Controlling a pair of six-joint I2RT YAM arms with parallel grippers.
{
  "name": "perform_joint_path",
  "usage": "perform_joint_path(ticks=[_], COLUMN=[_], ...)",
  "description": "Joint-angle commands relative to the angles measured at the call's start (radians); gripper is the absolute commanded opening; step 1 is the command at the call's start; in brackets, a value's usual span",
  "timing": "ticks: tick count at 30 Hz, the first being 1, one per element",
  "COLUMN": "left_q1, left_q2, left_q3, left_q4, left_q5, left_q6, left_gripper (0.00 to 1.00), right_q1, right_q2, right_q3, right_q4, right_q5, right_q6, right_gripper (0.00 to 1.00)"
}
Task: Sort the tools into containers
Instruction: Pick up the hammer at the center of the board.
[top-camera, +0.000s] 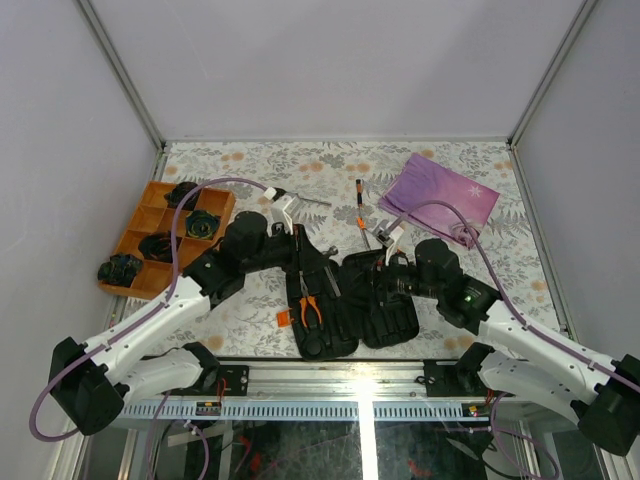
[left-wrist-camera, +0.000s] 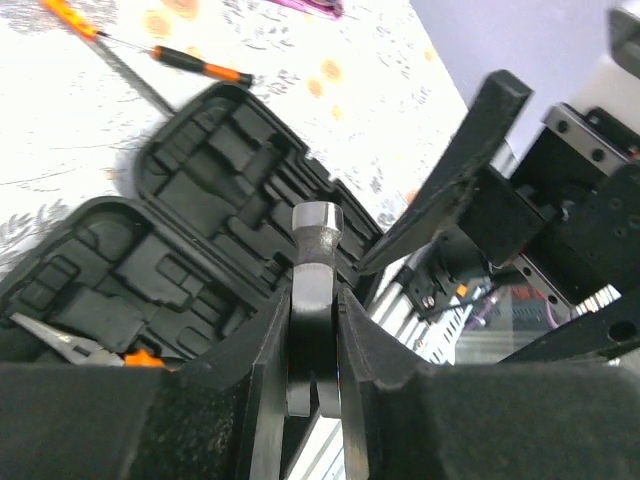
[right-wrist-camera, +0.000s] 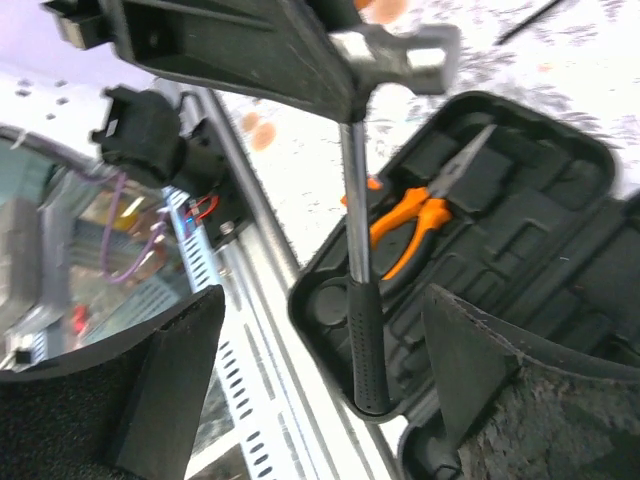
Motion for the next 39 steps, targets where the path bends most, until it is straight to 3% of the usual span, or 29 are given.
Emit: perform_joint_path(ticks=[1, 5, 13, 30, 36, 39], left_q1=[-0.005, -0.01, -0.013, -0.014, -0.013, -0.013], left_q2=[0.002, 0.019, 0.059, 0.028, 0.009, 0.002], left_q3=[0.069, 0.091, 0.137, 0.158, 0.145, 0.135], left_q4=[-0.028, -0.062, -0.114, -0.127, -0.102, -0.082], left_q5=[-0.153, -0.241, -0.316, -0.283, -0.251, -0.223], left_q6=[-0.055, -0.143, -0.243, -0.308, -0.327, -0.329], left_gripper=[0.0, 0.0, 0.0, 0.0, 0.0, 0.0], right_q1=[0.003, 0.035, 0.3, 0.377, 0.377, 0.376], right_q2=[-0.036, -0.057, -0.012, 0.158, 0.158, 0.137], right_q3=[0.034, 0.034, 0.019, 0.018, 0.009, 0.008], right_q4=[-0.037, -0.043, -0.012, 0.007, 0.042, 0.041], right_q5=[0.224, 0.382, 0.718, 0.896, 0.935, 0.946], right_q6=[-0.059, -0.088, -0.171, -0.268, -0.272, -0.267], right_gripper=[0.87, 0.89, 0.86, 0.7, 0.5, 0.3])
